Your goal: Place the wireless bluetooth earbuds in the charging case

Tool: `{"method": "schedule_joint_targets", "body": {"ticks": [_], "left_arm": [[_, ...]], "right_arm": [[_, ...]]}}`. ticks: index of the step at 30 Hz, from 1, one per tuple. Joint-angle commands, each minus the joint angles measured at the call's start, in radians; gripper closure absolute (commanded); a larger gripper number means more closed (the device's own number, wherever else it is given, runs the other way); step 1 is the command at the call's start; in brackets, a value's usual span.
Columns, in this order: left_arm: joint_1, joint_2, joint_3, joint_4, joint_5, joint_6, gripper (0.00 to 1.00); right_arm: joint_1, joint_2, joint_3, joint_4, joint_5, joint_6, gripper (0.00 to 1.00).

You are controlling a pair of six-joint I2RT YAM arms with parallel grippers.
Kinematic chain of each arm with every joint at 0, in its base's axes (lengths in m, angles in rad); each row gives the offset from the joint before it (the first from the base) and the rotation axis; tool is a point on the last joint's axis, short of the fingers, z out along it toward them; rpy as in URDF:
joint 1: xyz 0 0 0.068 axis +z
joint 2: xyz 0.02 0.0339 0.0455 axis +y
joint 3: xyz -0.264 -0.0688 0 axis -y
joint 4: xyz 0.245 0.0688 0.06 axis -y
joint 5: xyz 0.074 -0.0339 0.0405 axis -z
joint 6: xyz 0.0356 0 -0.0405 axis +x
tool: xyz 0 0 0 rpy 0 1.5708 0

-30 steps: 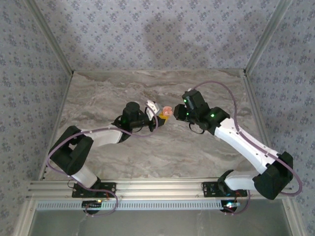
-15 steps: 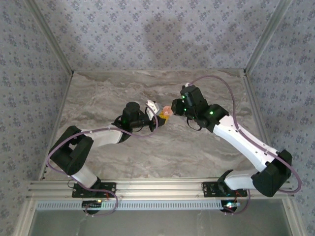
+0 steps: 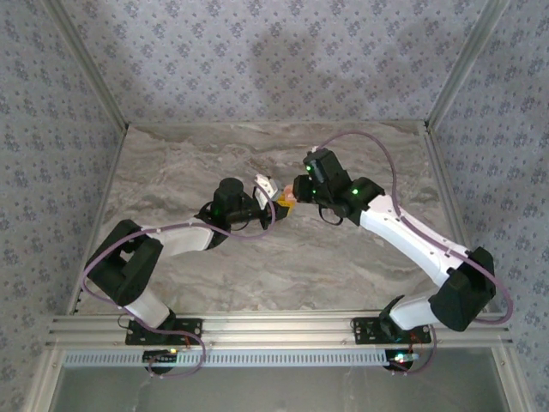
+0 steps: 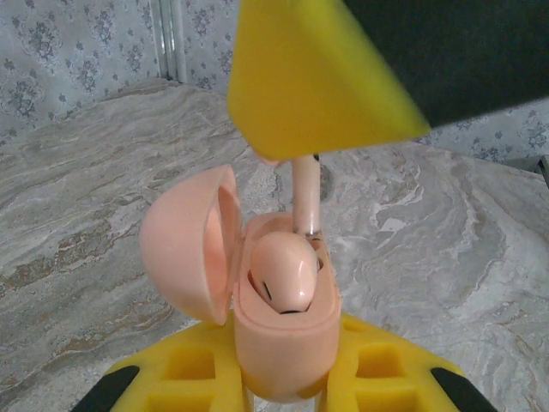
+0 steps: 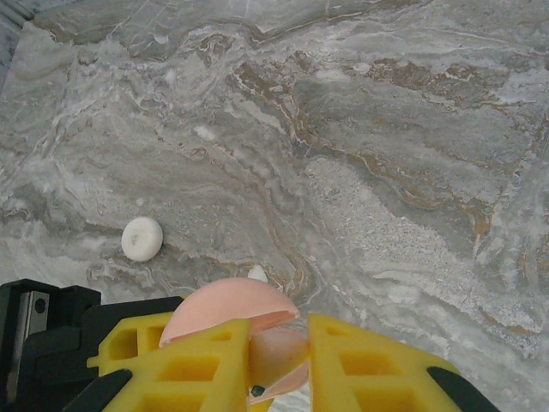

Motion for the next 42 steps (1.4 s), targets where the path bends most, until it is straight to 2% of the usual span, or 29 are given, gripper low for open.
{"method": "schedule_joint_targets", "body": {"ticks": [1, 17, 23, 28, 35, 42], "left_arm": [[-0.009, -0.017, 0.021, 0.05, 0.018, -0.019, 0.96], [-0.009, -0.022, 0.022, 0.057, 0.018, -0.028, 0.96], [-0.009, -0.024, 0.021, 0.056, 0.018, -0.027, 0.96], [-0.01, -0.026, 0.02, 0.048, 0.018, -0.024, 0.96], [-0.01, -0.031, 0.018, 0.048, 0.019, -0.026, 0.96], [-0.01, -0.041, 0.009, 0.056, 0.026, -0.026, 0.96]], "right_arm": [[0.01, 0.008, 0.038, -0.034, 0.003, -0.029, 0.78], [0.036, 0.041, 0.054, -0.066, 0.034, -0.055, 0.77], [0.038, 0.03, 0.064, -0.066, 0.017, -0.055, 0.68], [0.032, -0.012, 0.06, -0.059, -0.022, -0.048, 0.64], [0.004, -0.072, 0.04, -0.032, -0.085, -0.042, 0.63], [-0.105, -0.105, -0.006, -0.004, -0.259, 0.0, 0.63]]}}
